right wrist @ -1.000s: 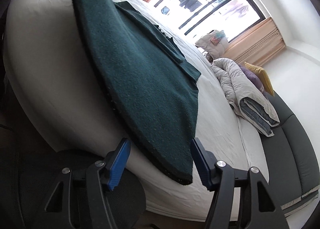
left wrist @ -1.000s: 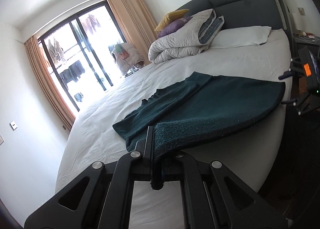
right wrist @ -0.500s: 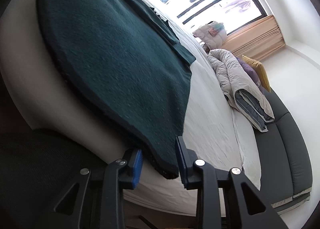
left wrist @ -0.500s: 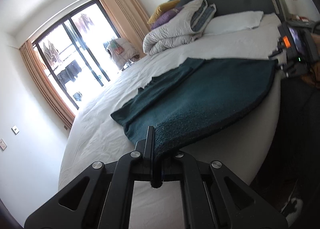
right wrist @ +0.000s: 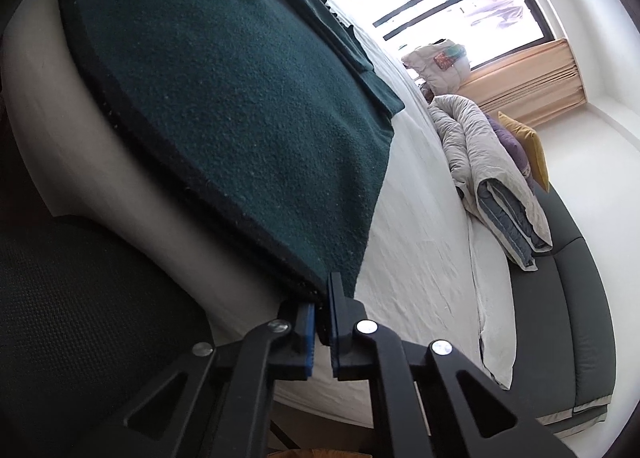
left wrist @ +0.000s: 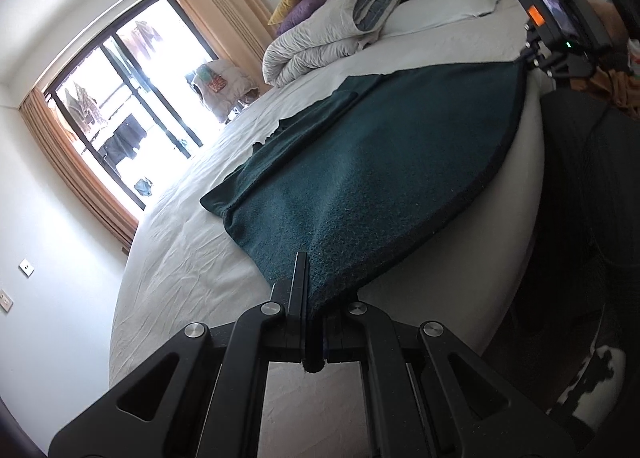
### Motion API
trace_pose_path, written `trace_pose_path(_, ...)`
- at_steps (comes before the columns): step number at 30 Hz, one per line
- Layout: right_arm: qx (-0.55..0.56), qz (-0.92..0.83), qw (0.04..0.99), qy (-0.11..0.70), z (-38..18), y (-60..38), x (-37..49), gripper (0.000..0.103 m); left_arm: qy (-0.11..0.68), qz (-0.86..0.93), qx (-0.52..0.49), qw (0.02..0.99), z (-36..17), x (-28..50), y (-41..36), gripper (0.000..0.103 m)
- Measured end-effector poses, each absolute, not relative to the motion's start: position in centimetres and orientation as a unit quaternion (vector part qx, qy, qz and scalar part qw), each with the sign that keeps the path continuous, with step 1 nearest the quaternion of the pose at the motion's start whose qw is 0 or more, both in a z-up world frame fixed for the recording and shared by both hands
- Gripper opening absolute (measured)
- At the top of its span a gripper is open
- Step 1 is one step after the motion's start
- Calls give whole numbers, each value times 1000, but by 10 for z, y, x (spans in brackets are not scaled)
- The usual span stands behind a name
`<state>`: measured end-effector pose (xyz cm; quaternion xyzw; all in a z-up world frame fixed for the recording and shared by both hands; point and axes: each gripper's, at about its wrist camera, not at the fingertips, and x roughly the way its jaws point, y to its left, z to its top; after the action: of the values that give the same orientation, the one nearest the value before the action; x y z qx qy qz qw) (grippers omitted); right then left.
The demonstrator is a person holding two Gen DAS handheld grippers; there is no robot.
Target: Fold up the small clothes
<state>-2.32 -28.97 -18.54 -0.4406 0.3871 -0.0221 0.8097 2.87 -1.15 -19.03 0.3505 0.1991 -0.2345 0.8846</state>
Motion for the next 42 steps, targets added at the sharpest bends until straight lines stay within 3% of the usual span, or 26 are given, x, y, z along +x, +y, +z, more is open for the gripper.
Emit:
trace_pose_path(12,-447,4,807,387,-146,-291,-3,4,217,-286,360,861,-192,36,-4,3)
trace_pose_path(24,-441,19,812,382,-110,-296,82,4,329,-284,196,879,-169,157,20,3)
trace_pose_path(42,-420,31,805,418,-139,-304,173,4,387,-244,148,877,-172,277,11,3)
